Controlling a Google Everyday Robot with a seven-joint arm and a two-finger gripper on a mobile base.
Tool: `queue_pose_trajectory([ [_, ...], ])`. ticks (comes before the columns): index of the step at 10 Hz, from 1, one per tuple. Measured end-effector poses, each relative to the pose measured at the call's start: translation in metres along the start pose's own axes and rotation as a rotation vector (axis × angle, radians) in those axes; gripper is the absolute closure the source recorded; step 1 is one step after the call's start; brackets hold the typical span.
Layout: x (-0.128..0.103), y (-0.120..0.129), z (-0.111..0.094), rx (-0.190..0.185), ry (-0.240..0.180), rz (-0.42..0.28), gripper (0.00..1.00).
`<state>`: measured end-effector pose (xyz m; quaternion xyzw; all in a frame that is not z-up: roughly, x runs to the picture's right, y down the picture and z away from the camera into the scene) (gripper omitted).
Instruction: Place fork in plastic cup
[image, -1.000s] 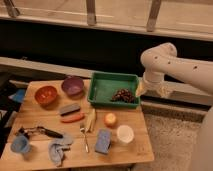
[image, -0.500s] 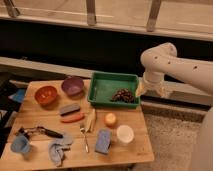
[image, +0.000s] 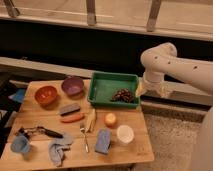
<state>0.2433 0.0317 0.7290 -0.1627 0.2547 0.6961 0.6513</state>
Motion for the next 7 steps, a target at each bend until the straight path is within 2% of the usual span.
queue_pose_trajectory([
  [7, 0.0003, 0.0022, -0.002, -0.002, -0.004, -0.006, 0.24],
])
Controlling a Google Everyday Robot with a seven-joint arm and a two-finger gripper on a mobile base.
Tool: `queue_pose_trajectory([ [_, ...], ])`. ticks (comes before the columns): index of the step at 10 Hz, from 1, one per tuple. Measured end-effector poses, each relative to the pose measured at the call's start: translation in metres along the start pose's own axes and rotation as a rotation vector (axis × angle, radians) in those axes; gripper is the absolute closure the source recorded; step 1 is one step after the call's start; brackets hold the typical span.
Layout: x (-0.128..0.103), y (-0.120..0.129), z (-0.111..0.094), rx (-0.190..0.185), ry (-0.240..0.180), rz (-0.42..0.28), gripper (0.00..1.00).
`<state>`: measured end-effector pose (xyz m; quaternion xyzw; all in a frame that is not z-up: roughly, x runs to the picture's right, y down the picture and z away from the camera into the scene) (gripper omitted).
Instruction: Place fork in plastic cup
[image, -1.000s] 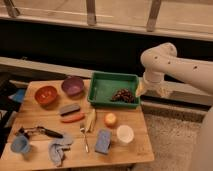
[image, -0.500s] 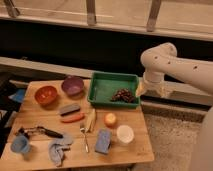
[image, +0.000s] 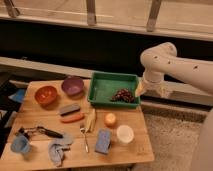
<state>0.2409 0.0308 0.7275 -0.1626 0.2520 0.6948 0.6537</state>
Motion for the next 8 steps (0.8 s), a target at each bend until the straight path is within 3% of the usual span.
queue_pose_trajectory([
  [5, 0.001, 0.003, -0.002, 0.0, -0.01, -0.016, 0.24],
  [7, 0.002, 0.024, -0.007, -0.006, -0.026, -0.065, 0.24],
  [8, 0.002, 0.047, -0.01, -0.013, -0.033, -0.105, 0.24],
])
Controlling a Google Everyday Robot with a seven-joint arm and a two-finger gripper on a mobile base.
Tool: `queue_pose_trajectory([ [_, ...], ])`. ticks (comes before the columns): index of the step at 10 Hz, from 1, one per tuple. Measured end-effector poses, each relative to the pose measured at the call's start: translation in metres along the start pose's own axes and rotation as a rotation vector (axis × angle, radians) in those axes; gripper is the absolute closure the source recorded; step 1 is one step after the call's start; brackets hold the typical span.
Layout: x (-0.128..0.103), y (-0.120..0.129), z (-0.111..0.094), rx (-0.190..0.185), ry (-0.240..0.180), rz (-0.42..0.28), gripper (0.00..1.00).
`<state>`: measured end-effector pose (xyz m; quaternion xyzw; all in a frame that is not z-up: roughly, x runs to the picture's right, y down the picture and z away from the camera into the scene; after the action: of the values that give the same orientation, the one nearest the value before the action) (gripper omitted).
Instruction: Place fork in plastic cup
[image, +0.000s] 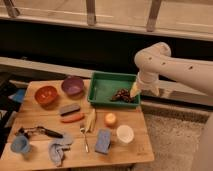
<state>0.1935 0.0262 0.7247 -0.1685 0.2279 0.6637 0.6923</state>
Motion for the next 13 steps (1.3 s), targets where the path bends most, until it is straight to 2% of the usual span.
queue_pose_trajectory([
  [3, -0.001, 0.069, -0.008, -0.024, -0.018, -0.11, 0.24],
  [4, 0.0, 0.096, -0.012, -0.042, -0.024, -0.155, 0.24],
  [6, 0.004, 0.128, -0.018, -0.072, -0.028, -0.203, 0.24],
  [7, 0.007, 0.149, -0.022, -0.097, -0.027, -0.231, 0.24],
  [8, 0.012, 0.179, -0.03, -0.142, -0.024, -0.269, 0.24],
  [10, 0.031, 0.219, -0.044, -0.176, -0.036, -0.352, 0.24],
  [11, 0.04, 0.233, -0.049, -0.184, -0.042, -0.384, 0.24],
  [13, 0.041, 0.231, -0.05, -0.18, -0.046, -0.386, 0.24],
])
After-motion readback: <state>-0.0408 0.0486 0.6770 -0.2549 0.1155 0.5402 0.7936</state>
